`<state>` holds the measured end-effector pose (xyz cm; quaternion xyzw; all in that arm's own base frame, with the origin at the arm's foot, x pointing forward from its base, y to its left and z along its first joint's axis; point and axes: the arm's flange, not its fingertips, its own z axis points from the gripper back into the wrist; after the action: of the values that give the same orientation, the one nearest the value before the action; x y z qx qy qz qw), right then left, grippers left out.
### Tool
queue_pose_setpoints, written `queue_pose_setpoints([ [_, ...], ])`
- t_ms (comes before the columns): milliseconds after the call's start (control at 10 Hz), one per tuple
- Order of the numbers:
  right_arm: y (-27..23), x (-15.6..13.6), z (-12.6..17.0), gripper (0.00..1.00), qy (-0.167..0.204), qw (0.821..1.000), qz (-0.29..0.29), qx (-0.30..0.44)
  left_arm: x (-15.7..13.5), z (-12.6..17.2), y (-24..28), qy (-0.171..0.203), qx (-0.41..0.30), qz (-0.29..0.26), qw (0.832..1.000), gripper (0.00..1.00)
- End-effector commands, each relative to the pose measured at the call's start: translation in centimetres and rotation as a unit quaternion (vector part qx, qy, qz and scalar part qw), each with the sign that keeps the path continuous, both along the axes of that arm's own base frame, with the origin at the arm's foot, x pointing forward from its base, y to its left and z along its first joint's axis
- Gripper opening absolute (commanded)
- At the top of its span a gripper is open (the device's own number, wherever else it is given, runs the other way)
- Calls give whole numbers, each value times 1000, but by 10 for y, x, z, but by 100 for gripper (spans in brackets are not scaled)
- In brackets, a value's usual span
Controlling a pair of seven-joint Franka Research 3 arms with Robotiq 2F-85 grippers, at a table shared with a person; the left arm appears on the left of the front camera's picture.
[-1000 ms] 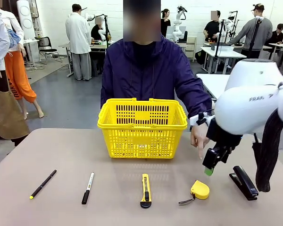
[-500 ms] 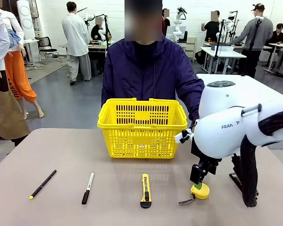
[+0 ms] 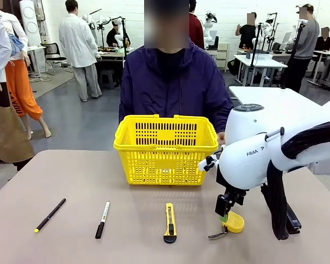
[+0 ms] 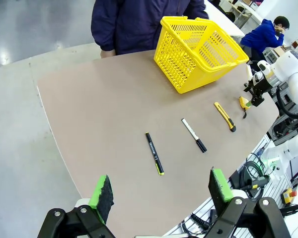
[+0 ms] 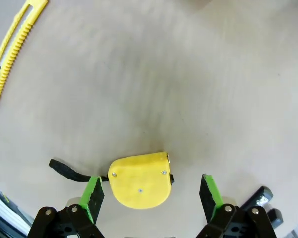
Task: Place the items the person wants into the basket.
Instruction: Pick up the item the person points to and place it in the Market Basket.
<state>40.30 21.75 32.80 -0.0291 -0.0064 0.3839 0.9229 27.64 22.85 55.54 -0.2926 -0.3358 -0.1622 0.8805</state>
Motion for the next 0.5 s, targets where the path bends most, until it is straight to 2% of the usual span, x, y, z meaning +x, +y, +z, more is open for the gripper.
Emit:
queue_pose_setpoints([
  [0,-1,0,-8,100,-6,1000,11,-7,0,1,2,-10,-2,-8,1000,100],
  [400,3,2,-22,100,12,1000,23,-10,0,1,2,-10,-2,-8,1000,100],
])
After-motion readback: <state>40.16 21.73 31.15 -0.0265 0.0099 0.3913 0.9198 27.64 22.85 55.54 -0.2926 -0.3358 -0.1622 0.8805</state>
